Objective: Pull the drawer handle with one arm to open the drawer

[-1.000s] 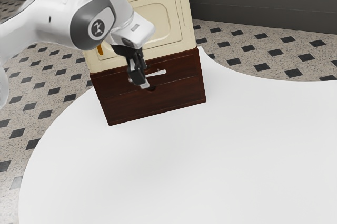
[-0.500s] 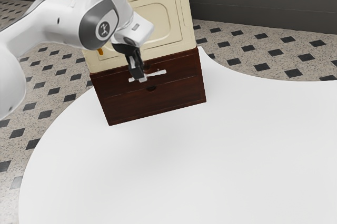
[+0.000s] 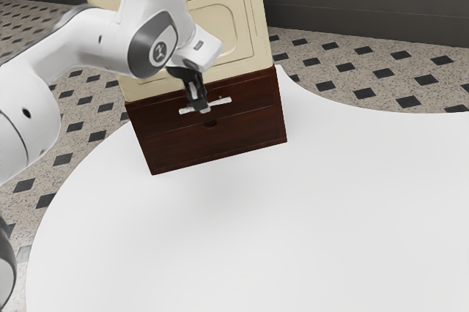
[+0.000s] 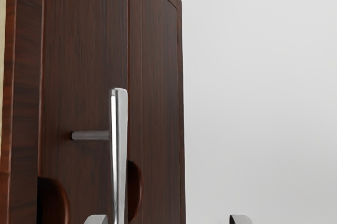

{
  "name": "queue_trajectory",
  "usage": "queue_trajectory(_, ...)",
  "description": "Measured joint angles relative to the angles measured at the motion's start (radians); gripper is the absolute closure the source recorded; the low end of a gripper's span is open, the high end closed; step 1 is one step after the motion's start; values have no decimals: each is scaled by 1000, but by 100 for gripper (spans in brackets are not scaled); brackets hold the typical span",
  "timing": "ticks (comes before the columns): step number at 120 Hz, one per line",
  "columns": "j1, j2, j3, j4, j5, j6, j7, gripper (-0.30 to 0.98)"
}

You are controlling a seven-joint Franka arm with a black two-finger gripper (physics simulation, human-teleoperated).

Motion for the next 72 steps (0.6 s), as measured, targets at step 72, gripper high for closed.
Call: queue_trajectory(72, 36, 80, -1, 59, -1, 46, 2, 47)
